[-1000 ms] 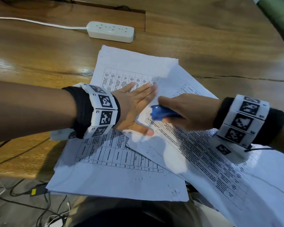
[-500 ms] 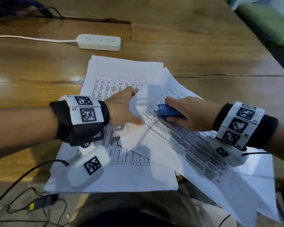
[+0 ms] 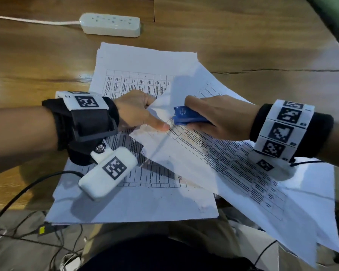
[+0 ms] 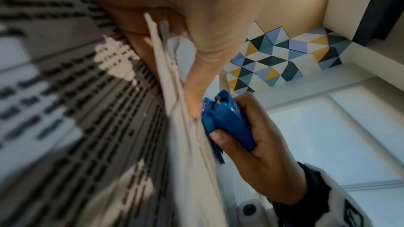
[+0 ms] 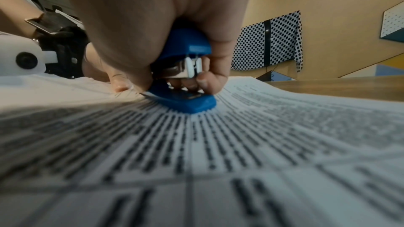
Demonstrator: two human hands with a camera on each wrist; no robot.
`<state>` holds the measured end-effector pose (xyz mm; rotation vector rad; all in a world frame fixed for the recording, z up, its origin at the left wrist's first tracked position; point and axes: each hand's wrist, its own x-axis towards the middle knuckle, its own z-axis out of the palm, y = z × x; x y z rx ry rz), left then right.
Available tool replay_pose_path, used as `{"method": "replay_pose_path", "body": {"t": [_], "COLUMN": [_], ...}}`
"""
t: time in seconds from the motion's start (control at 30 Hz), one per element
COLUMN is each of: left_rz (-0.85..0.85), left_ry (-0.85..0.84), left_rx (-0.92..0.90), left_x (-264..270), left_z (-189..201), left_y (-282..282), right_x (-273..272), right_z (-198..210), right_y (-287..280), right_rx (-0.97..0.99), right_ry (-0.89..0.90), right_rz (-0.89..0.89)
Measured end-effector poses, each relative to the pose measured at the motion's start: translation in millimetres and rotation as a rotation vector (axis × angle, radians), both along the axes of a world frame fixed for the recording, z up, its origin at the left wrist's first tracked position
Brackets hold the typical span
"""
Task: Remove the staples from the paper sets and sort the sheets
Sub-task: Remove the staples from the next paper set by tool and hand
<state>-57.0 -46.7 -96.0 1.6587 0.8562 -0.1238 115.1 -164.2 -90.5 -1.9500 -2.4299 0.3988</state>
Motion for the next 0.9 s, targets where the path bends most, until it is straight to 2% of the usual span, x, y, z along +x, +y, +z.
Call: {"method": "replay_pose_path", "body": {"t": [0.2,0.4,0.6,0.77,0.9], "left_rz": [-0.005,0.002,-0.003,-0.015,-0.007], "left_ry": [-0.009,-0.044,-0.049,-0.017,-0.003], "left_rx": [0.015,0.003,0.003,0.028,0.03], "left_x": [-1.5,-1.6,-0.6,-1.1,-2.6], "left_z": [1.7,0.9,-4.2,-6.6,-5.5], "left_y": [-1.7,-2.3,-0.3,2.4,3.4], "right_x": [-2.5,-1.9,-3.0,-3.0,-1.9], "right_z": [1.0,3.3,0.4,1.3,4.2], "right_y": [2.2,3.8,4.5,6.1,11.4], "right_rx": [-0.015,-0.024,-0.034,0.037,-0.033], "right_ry": [0.006,-0.091,-0.05,-0.118,-0.071], "right_rz": [0.021,0.084,0.055,0.137,0.103]}}
